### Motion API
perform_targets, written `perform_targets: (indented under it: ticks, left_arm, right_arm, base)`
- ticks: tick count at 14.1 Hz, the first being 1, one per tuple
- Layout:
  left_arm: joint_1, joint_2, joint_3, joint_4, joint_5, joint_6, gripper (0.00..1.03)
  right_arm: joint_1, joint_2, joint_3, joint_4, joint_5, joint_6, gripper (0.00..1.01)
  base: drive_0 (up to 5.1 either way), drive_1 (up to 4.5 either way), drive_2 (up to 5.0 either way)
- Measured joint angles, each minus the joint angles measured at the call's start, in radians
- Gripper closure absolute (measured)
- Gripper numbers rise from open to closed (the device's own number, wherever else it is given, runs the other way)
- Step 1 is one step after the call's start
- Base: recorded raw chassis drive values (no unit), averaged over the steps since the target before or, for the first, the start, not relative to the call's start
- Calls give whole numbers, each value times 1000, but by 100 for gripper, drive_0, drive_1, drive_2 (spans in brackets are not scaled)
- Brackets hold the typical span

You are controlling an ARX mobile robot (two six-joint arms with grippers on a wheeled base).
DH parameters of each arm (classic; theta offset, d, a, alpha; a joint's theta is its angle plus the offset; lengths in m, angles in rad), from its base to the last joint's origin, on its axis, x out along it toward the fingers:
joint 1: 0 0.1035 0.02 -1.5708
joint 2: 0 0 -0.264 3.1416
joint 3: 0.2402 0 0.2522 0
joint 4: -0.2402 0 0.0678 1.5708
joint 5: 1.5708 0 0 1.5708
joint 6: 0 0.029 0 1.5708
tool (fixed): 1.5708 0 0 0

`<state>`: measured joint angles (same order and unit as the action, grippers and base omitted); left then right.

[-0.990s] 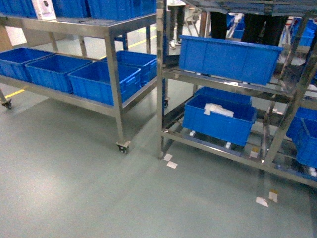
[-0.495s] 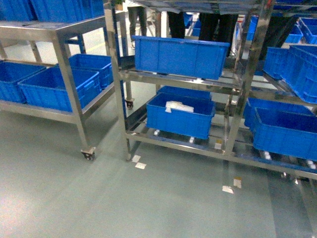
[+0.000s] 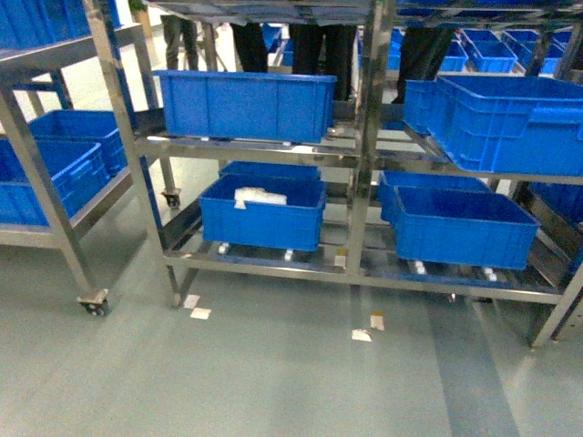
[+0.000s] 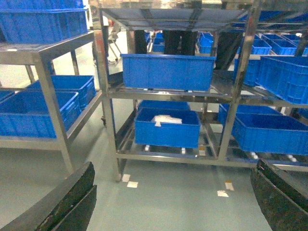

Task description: Pick red block from blue box to shelf

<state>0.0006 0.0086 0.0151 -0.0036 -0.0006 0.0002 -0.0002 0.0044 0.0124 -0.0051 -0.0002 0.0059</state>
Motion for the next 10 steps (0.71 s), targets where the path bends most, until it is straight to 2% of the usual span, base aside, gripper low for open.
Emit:
perform_targets:
  ticks: [8, 10]
  left_arm:
    - [-3, 0, 0, 0, 1, 0, 5]
    - [-1, 0, 0, 0, 0, 0, 5]
  right_arm:
    - [0, 0, 0, 0, 0, 0, 73]
    - [0, 0, 0, 0, 0, 0, 73]
  base:
    - [-149, -149, -149]
    - [0, 0, 0]
